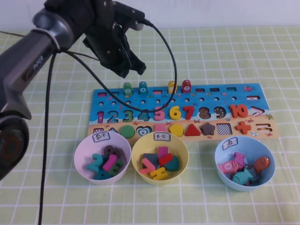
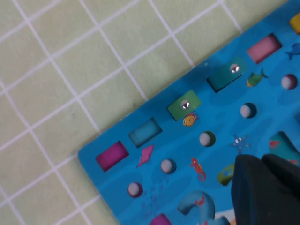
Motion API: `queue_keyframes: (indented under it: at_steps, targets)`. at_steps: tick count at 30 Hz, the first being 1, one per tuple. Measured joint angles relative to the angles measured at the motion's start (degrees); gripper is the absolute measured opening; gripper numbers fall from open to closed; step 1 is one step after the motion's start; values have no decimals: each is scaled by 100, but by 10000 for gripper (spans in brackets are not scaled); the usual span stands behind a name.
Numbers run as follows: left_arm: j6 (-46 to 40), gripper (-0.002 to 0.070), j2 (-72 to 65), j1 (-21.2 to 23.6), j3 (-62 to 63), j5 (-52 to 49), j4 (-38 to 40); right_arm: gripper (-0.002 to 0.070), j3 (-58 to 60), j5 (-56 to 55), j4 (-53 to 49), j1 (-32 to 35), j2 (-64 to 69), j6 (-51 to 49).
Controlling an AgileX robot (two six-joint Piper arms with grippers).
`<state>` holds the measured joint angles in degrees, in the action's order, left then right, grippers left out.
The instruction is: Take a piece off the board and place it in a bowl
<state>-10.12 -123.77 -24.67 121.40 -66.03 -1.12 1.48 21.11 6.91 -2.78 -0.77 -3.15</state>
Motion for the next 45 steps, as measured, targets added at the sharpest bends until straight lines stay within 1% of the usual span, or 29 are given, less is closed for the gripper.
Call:
queue_keyframes:
  at_steps: [3,5,7,11,13,14,17,22,36,45]
  targets:
    - [24,7,-312,-14,121,-3,-39,-18,0,0,0,0,0,0]
    - [43,54,-452,-23,180,-3,-120,-18,0,0,0,0,0,0]
    - [98,146,-520,-23,191,64,-155,-18,0,0,0,0,0,0]
    - [509,374,-587,-23,236,268,-201,-18,0,0,0,0,0,0]
    - [768,428,-596,-26,246,366,-315,-18,0,0,0,0,0,0]
    - [885,442,-610,-26,259,427,-400,-18,0,0,0,0,0,0]
    - [1049,459,-661,-26,271,612,-508,-18,0,0,0,0,0,0]
    - [1106,465,-748,-26,271,773,-551,-18,0,0,0,0,0,0]
    - [1291,465,-1225,-26,283,931,-693,-18,0,0,0,0,0,0]
    - [1314,456,-1261,-26,283,1086,-731,-18,0,0,0,0,0,0]
